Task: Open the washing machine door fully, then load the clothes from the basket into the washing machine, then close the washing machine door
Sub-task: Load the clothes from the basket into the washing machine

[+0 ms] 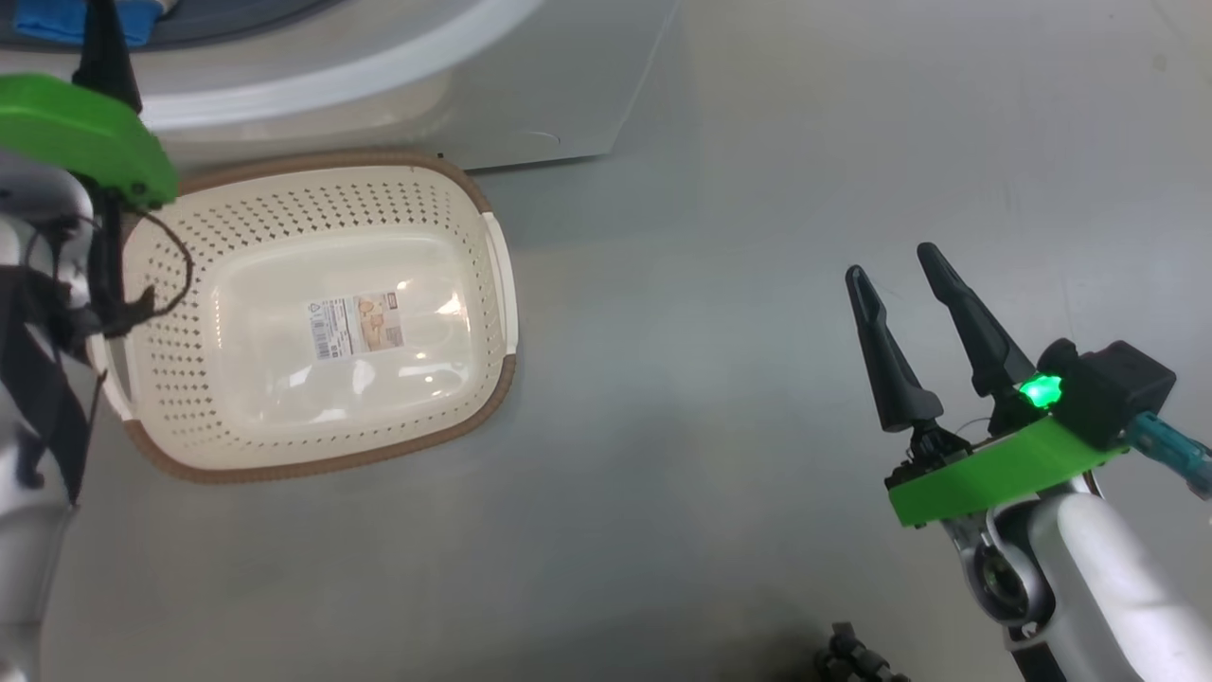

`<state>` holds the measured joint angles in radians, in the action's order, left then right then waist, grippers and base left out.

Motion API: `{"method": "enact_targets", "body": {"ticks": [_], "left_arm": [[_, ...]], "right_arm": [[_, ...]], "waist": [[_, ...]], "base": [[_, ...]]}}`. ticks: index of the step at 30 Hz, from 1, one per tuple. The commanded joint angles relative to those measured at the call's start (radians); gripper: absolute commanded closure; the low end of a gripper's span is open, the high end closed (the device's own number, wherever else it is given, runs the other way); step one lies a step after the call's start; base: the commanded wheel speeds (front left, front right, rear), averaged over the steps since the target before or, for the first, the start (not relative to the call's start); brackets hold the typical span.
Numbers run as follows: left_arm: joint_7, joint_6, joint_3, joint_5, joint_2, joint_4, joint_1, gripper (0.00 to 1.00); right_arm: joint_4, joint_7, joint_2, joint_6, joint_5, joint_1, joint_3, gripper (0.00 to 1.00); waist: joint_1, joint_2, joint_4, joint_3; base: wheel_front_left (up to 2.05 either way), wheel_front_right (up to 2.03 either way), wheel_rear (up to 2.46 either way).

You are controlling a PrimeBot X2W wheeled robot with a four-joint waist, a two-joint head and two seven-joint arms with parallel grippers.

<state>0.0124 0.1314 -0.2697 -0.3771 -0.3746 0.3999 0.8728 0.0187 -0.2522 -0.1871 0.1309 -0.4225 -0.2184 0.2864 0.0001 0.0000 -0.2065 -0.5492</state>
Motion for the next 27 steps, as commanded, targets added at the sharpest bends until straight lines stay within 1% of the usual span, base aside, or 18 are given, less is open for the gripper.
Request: {"method": "enact_targets", "body": {"ticks": [1, 5, 9, 13, 18, 27], "left_arm": [[0.019, -0.005, 0.026, 0.010, -0.054, 0.001, 0.059, 0.00], [0.068, -0.019, 0.009, 0.015, -0.056, 0.081, 0.140, 0.00], [0.143, -0.030, -0.022, 0.028, -0.055, 0.188, 0.219, 0.00], [0.213, -0.034, -0.054, 0.044, -0.045, 0.254, 0.271, 0.00], [0.275, -0.042, -0.081, 0.050, -0.031, 0.319, 0.323, 0.00], [0.341, -0.024, -0.107, 0.066, -0.027, 0.404, 0.374, 0.00]], "right_arm": [[-0.029, -0.010, -0.006, 0.000, -0.009, -0.011, 0.015, 0.00], [-0.030, -0.010, -0.002, 0.000, -0.009, -0.015, 0.015, 0.00], [-0.030, -0.010, 0.003, 0.000, -0.009, -0.019, 0.019, 0.00], [-0.029, -0.010, 0.006, 0.000, -0.009, -0.022, 0.019, 0.00], [-0.028, -0.010, 0.009, 0.000, -0.010, -0.023, 0.021, 0.00], [-0.025, -0.010, 0.014, 0.000, -0.010, -0.022, 0.028, 0.00]], "waist": [[-0.0001, 0.0000, -0.009, -0.014], [-0.0001, 0.0000, -0.015, -0.034], [-0.0001, 0.0000, -0.022, -0.050], [-0.0001, 0.0000, -0.023, -0.062], [-0.0001, 0.0000, -0.024, -0.070], [-0.0001, 0.0000, -0.030, -0.070]], "base": [[0.00, 0.00, 0.00], [0.00, 0.00, 0.00], [0.00, 0.00, 0.00], [0.00, 0.00, 0.00], [0.00, 0.00, 0.00], [0.00, 0.00, 0.00]]}}
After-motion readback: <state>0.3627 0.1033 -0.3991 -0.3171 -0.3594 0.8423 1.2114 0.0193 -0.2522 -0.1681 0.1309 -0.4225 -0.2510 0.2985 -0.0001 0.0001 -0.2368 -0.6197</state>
